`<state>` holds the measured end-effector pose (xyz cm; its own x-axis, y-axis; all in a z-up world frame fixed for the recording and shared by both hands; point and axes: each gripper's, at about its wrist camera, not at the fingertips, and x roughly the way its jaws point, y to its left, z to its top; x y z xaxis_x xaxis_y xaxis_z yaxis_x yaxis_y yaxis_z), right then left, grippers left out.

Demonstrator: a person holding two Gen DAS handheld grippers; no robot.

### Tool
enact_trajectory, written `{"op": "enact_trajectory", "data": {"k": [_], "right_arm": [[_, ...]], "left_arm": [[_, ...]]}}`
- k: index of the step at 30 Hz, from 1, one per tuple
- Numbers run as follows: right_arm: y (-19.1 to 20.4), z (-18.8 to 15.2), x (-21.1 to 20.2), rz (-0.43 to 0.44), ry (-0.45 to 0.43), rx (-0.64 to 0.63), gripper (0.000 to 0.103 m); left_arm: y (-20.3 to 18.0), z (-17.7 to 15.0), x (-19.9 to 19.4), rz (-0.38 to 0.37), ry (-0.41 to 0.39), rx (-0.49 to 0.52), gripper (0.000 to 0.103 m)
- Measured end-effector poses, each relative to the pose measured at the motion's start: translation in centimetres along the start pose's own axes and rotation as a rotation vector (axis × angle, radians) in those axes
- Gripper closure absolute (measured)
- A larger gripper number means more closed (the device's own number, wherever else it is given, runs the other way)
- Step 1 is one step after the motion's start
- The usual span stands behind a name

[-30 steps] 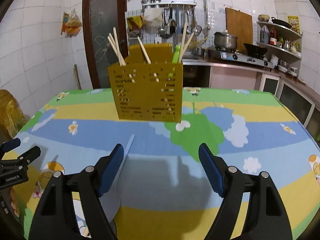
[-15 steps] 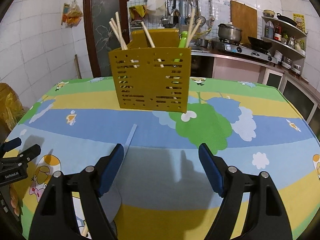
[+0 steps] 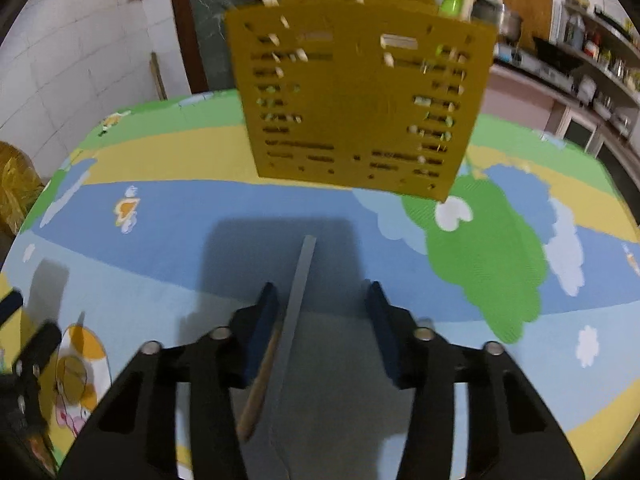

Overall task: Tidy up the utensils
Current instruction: 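Close the right tool on the blue-handled spoon while the left tool closes on the last chopstick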

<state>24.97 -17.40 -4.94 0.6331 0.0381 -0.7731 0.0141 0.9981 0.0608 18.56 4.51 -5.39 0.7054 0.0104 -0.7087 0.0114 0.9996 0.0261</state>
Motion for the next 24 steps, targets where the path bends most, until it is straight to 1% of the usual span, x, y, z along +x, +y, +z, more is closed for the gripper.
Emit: {"op": "enact_trajectory", "data": {"k": [1,3,6,11,14,19,24], "right_arm": [[0.0,0.4,0.2,-0.002,0.004,0.008,0.067],[0.1,0.8,0.4,0.005,0.019,0.013,0.091],[-0.2,0.8,0.3,0.027,0.032,0.032,0.096],[-1.8,-0.4,-1.3,0.032,0.011,0.039,0.096],[-3.6,-1.4,-2.4,0.018,0.008,0.056,0.096],[-7.1,-3.6,-3.4,-0.012,0.024,0.095,0.096],[-9.5,-5.2,-4.6,-0.025,0.016,0.119,0.096]], "left_arm": [[-0.1,0.0,0.0,0.001,0.001,0.002,0.005],[-0.4,0.0,-0.1,0.005,0.004,0.006,0.005],[-0.9,0.1,-0.1,0.008,0.009,0.015,0.005],[-2.1,0.4,-0.5,-0.005,0.019,0.021,0.006],[-3.4,0.6,-0.6,-0.038,0.031,0.013,0.005],[-7.5,0.7,-0.9,-0.084,0.035,0.058,0.006],[-11.2,0.8,-0.6,-0.134,0.068,0.083,0.006]]}}
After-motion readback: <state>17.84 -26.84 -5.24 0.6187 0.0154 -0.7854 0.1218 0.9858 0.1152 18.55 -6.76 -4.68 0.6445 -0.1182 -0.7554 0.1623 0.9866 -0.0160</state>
